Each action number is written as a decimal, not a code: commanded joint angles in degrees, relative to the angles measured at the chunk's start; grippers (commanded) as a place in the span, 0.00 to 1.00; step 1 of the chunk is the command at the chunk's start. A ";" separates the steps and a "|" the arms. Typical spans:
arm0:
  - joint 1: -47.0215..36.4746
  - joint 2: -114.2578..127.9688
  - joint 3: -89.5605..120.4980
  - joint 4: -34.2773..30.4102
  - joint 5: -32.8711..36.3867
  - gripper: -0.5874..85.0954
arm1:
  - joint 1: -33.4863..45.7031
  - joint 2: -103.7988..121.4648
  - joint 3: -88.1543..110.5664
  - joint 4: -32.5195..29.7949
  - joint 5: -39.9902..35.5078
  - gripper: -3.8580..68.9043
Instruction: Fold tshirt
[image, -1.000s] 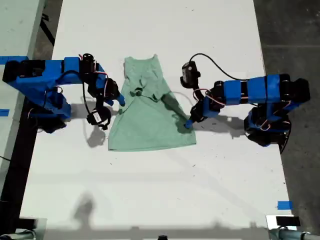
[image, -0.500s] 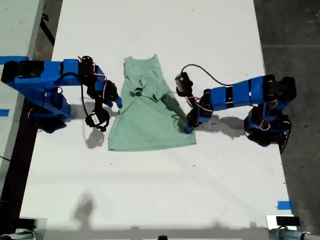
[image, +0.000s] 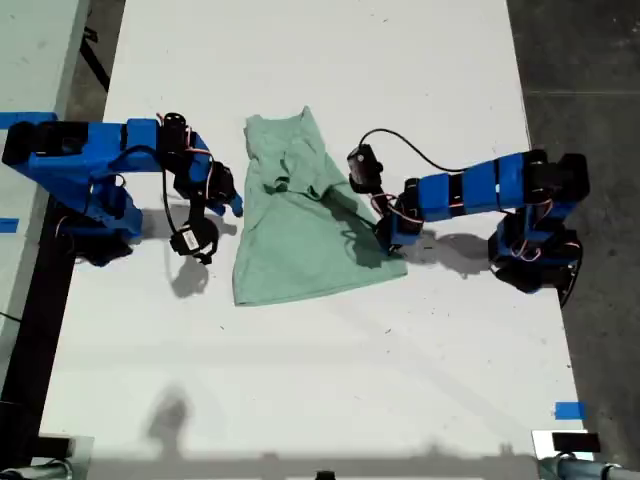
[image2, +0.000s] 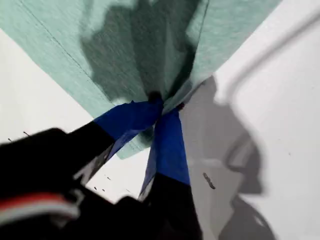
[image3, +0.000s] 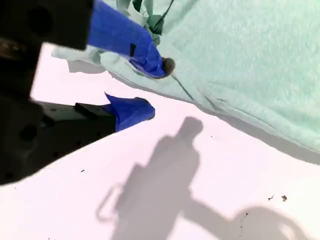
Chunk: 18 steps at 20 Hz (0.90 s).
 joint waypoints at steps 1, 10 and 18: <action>1.05 2.81 -0.44 -0.97 -0.44 0.12 | 0.18 0.35 -4.92 1.67 -0.70 0.04; 2.02 2.81 -0.53 -0.79 -0.79 0.13 | -3.34 0.00 -20.04 14.41 1.67 0.04; 2.46 3.34 -0.88 -0.53 -1.23 0.13 | -7.12 -20.04 -45.62 15.47 8.70 0.04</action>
